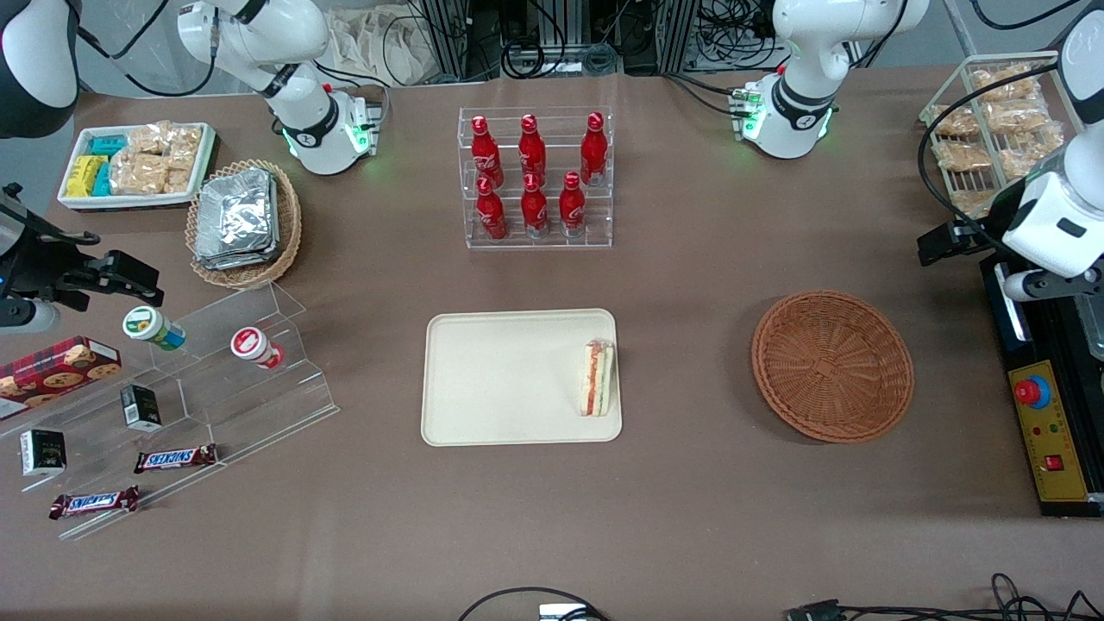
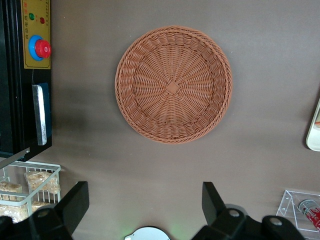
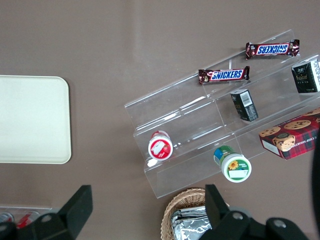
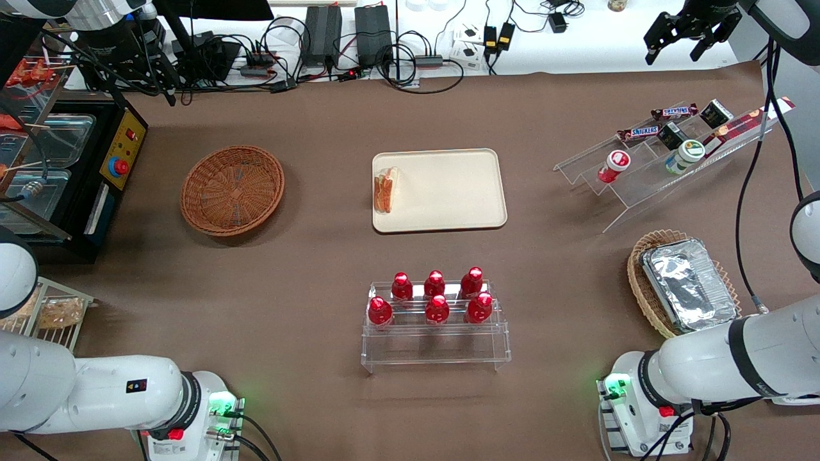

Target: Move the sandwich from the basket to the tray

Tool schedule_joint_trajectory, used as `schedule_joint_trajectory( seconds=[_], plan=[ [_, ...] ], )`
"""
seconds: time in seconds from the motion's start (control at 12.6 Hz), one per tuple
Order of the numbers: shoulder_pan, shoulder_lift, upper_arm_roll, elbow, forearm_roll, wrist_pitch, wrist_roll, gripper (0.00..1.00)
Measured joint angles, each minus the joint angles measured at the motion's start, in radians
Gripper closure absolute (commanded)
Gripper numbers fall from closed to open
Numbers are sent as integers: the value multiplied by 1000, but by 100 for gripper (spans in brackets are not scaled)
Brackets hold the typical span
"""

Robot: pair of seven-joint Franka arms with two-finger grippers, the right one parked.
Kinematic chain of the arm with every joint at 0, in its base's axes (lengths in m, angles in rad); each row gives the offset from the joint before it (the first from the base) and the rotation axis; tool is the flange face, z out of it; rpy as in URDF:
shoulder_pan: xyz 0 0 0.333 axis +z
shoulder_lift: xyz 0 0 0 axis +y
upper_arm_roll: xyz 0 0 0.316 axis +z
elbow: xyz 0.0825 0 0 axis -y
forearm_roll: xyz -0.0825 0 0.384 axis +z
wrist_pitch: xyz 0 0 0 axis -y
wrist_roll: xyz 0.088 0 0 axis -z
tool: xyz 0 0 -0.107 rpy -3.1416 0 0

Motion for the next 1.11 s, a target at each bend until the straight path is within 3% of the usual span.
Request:
schedule_joint_trajectory(
  seconds=[1.11],
  plan=[
    [0,-2,-3,-4,0,42,94,0]
  ],
)
